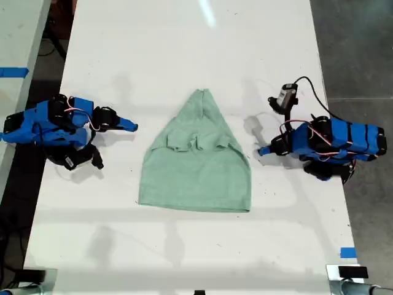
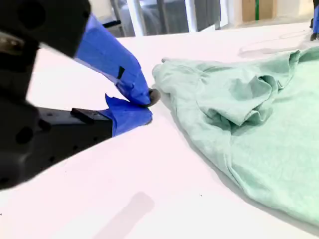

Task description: Fold t shirt

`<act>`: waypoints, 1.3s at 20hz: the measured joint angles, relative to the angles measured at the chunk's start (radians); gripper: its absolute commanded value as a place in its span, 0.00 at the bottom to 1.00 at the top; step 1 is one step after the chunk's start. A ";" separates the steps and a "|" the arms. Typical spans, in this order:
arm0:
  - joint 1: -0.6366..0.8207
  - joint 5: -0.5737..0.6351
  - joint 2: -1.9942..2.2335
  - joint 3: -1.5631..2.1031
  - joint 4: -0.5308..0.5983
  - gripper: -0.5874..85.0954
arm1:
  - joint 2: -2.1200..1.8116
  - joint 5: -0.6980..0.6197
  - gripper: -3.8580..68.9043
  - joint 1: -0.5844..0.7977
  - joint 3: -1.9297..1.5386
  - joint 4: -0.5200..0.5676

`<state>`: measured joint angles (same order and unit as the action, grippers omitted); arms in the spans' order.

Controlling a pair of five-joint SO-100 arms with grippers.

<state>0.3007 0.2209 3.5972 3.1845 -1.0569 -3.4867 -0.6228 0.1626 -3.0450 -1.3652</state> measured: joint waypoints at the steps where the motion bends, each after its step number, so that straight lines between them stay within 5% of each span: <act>1: 0.000 0.000 0.000 0.000 0.000 0.02 | 0.000 0.000 0.10 0.000 0.000 0.000; 7: 0.115 0.000 0.000 0.000 0.000 0.05 | 0.000 0.003 0.10 0.000 0.000 0.000; 26: 0.117 0.000 0.000 0.000 0.000 0.05 | 0.000 0.003 0.10 0.000 0.000 0.000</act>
<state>0.4172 0.2209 3.5972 3.1845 -1.0569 -3.4867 -0.6197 0.1626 -3.0450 -1.3652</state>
